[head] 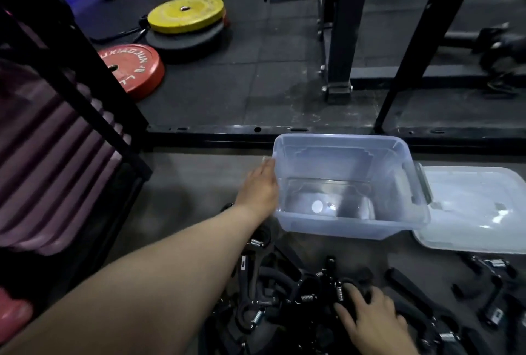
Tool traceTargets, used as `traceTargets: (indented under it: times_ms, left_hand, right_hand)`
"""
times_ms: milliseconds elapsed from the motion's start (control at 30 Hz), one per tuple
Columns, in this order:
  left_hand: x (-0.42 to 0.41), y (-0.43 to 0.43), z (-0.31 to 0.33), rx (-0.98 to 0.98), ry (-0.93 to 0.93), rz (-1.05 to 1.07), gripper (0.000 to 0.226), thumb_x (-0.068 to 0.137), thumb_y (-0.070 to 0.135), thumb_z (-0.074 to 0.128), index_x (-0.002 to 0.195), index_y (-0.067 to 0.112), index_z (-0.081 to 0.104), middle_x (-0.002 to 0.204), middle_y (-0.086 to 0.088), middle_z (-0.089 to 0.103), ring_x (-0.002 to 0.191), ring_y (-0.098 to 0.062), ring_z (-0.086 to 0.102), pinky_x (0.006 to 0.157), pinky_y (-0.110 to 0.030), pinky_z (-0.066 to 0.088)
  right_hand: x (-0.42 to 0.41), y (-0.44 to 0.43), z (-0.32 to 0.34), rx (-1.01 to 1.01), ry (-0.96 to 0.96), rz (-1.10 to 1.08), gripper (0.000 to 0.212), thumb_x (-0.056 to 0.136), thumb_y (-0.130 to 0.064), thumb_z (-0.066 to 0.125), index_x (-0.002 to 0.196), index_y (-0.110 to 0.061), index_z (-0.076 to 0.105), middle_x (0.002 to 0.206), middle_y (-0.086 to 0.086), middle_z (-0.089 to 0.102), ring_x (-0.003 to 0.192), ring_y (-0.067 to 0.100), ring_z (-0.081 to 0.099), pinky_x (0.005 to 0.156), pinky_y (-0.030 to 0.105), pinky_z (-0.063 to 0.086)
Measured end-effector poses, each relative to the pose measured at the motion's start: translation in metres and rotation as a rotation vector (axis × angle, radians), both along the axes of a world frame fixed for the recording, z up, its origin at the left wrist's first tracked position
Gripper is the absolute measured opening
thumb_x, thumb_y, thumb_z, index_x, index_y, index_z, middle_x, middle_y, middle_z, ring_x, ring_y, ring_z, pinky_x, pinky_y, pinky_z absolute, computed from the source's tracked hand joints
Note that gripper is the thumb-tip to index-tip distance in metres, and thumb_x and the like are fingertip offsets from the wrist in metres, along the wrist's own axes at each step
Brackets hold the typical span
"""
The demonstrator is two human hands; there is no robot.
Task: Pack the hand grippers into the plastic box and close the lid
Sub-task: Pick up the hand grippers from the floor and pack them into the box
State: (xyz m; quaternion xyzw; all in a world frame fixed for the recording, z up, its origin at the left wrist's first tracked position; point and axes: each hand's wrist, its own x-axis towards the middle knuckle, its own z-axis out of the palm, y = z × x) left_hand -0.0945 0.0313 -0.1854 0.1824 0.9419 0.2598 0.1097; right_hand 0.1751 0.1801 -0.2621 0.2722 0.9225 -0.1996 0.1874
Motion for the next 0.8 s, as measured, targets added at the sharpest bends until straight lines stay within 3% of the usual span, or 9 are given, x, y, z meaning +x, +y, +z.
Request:
traceTargets:
  times_ms: [67,200,267,367,467,600,700,800]
  left_hand:
    - [-0.006,0.001,0.001,0.007,-0.026,0.023,0.053,0.100,0.025,0.030,0.152,0.026,0.022,0.160,0.002,0.024,0.144,-0.023,0.025,0.116,-0.039,0.025]
    - [-0.013,0.007,-0.006,-0.021,-0.021,0.014,0.054,0.105,0.036,0.024,0.156,0.022,0.014,0.163,0.003,0.011,0.149,-0.015,0.010,0.120,-0.030,0.009]
    - [-0.016,0.010,-0.008,-0.021,-0.003,0.017,0.053,0.105,0.034,0.023,0.156,0.020,0.015,0.163,0.003,0.011,0.150,-0.014,0.009,0.121,-0.029,0.007]
    - [-0.019,0.012,-0.012,0.028,0.020,0.051,0.051,0.104,0.030,0.027,0.154,0.021,0.021,0.162,0.003,0.017,0.149,-0.015,0.014,0.121,-0.034,0.015]
    - [-0.017,0.013,-0.016,0.044,0.014,0.061,0.052,0.104,0.027,0.027,0.155,0.020,0.019,0.162,0.004,0.015,0.149,-0.014,0.011,0.121,-0.030,0.012]
    - [-0.015,0.014,-0.016,0.027,0.004,0.053,0.053,0.104,0.027,0.026,0.155,0.020,0.014,0.163,0.005,0.012,0.149,-0.013,0.008,0.120,-0.030,0.009]
    - [-0.014,0.013,-0.015,0.004,-0.039,0.031,0.055,0.104,0.027,0.023,0.156,0.020,0.008,0.163,0.006,0.007,0.150,-0.013,0.003,0.118,-0.029,0.005]
    - [-0.012,0.012,-0.014,-0.006,-0.048,0.026,0.055,0.104,0.027,0.022,0.156,0.020,0.005,0.164,0.006,0.005,0.150,-0.013,0.001,0.118,-0.030,0.006]
  right_hand:
    - [0.005,0.002,-0.001,0.023,0.032,-0.015,0.071,0.081,-0.077,0.037,0.143,-0.055,0.014,0.144,-0.002,0.027,0.133,0.020,0.035,0.105,0.038,0.036]
    - [0.008,-0.010,0.006,0.156,-0.087,-0.104,0.100,0.065,-0.081,0.051,0.148,-0.033,0.023,0.136,0.002,0.035,0.123,0.020,0.046,0.098,0.036,0.042]
    - [0.008,-0.010,0.004,0.158,-0.092,-0.092,0.103,0.064,-0.078,0.052,0.148,-0.030,0.014,0.134,0.002,0.032,0.123,0.019,0.044,0.100,0.034,0.041]
    - [0.003,-0.002,0.001,0.048,-0.090,-0.113,0.106,0.063,-0.074,0.057,0.145,-0.027,0.010,0.135,0.003,0.030,0.129,0.021,0.039,0.103,0.033,0.039]
    - [-0.001,0.008,0.002,-0.105,-0.108,-0.120,0.107,0.055,-0.068,0.062,0.142,-0.022,0.021,0.136,0.005,0.040,0.131,0.025,0.041,0.105,0.033,0.039]
    - [-0.002,0.020,0.007,-0.291,-0.117,-0.081,0.087,0.048,-0.053,0.071,0.124,-0.023,0.044,0.121,0.001,0.053,0.115,0.015,0.057,0.097,0.024,0.046]
    - [-0.011,0.025,0.041,-0.629,-0.166,-0.058,0.063,0.058,-0.026,0.078,0.117,-0.016,0.058,0.097,-0.005,0.068,0.077,-0.001,0.067,0.066,0.015,0.051]
    - [-0.034,0.028,0.101,-0.963,-0.349,-0.011,0.025,0.078,-0.002,0.069,0.102,-0.004,0.061,0.064,0.004,0.061,0.042,0.008,0.054,0.038,0.019,0.040]
